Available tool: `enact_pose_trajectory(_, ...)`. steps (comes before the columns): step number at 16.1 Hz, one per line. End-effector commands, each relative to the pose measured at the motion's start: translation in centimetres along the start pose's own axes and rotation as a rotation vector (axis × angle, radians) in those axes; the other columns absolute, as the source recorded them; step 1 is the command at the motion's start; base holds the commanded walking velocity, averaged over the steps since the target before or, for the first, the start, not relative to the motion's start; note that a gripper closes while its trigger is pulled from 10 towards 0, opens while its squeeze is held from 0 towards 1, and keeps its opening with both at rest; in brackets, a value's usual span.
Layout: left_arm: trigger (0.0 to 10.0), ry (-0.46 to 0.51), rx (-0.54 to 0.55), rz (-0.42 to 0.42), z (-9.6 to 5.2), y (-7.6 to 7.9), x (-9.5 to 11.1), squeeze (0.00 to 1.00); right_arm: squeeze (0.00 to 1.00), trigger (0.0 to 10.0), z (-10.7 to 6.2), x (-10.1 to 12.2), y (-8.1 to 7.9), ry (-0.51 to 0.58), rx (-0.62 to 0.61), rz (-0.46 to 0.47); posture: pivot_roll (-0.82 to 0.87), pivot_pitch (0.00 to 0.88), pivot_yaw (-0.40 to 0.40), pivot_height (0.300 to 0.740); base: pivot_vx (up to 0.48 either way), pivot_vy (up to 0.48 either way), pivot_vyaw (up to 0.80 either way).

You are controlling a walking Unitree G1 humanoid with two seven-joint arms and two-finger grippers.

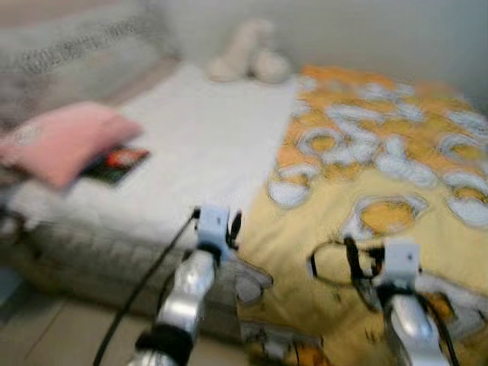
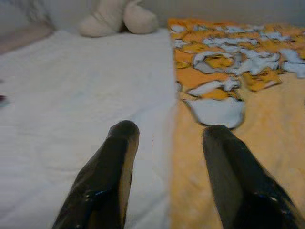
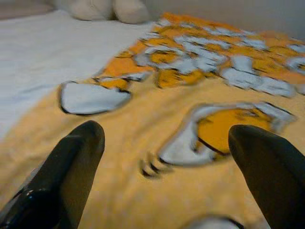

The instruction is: Clean up the room

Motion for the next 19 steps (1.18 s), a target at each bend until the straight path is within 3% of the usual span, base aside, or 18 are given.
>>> enact_pose_trajectory(1, 10.0, -0.048, -0.055, -0.003, -0.2, 0.0, -0.6, 1.0, 0.0, 10.0, 0.1, 0.0, -0.5, -0.007, -0.008, 0.008, 0.03, 0.0, 0.015, 0.74, 0.0, 0.0, 0.0)
enact_pose_trajectory(3, 10.0, -0.03, -0.104, -0.04, -0.2, 0.4, -0.3, 1.0, 0.0, 10.0, 0.1, -0.2, -0.4, -0.016, -0.016, 0.006, 0.03, 0.0, 0.015, 0.74, 0.0, 0.0, 0.0)
enact_pose_trajectory(4, 10.0, -0.004, -0.111, -0.048, 0.0, 0.4, 0.4, 0.0, 0.0, 10.0, 0.0, -0.4, -0.5, -0.022, -0.009, 0.002, 0.03, 0.0, 0.017, 0.74, 0.0, 0.0, 0.0)
enact_pose_trajectory(6, 10.0, -0.004, -0.111, -0.061, 0.2, 0.4, 0.6, 0.0, 0.0, 10.0, -0.1, -0.5, -0.5, -0.024, -0.008, 0.002, 0.03, 0.0, 0.018, 0.74, 0.0, 0.216, 0.0)
enact_pose_trajectory(11, 10.0, -0.01, -0.129, 0.016, 0.5, 0.1, 0.8, 0.0, 0.0, 10.0, -0.1, -0.4, -1.0, -0.018, 0.01, 0.01, 0.02, 0.0, 0.018, 0.74, 0.0, 0.48, 0.0)
enact_pose_trajectory(13, 10.0, 0.025, -0.123, 0.011, 0.7, 0.2, 1.4, 0.0, 0.0, 10.0, -0.1, -0.5, -0.9, -0.013, 0.002, 0.008, 0.02, 0.0, 0.014, 0.74, 0.0, 0.0, 0.0)
enact_pose_trajectory(16, 10.0, 0.045, -0.091, -0.001, 0.7, -0.2, 1.8, 0.0, 0.0, 10.0, 0.1, -0.3, -0.7, -0.009, 0.001, 0.01, 0.03, 0.0, 0.011, 0.74, 0.48, 0.0, 0.0)
enact_pose_trajectory(19, 10.0, 0.057, -0.094, -0.006, 0.8, -0.2, 2.0, 0.0, 0.0, 10.0, 0.3, -0.1, -1.1, -0.004, 0.008, 0.011, 0.03, 0.0, 0.01, 0.74, 0.48, 0.0, -0.71)
Point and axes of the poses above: a point about 5 cm out from each wrist's last joint towards the gripper, its own z axis pointing out of the wrist towards the gripper, its own x axis along the axis of the wrist's last joint, y = z × x, the point moved 1 cm from there along z, pointing out of the wrist towards the gripper, and after that the axes turned 13 degrees about -z, right-handed, at the moved point
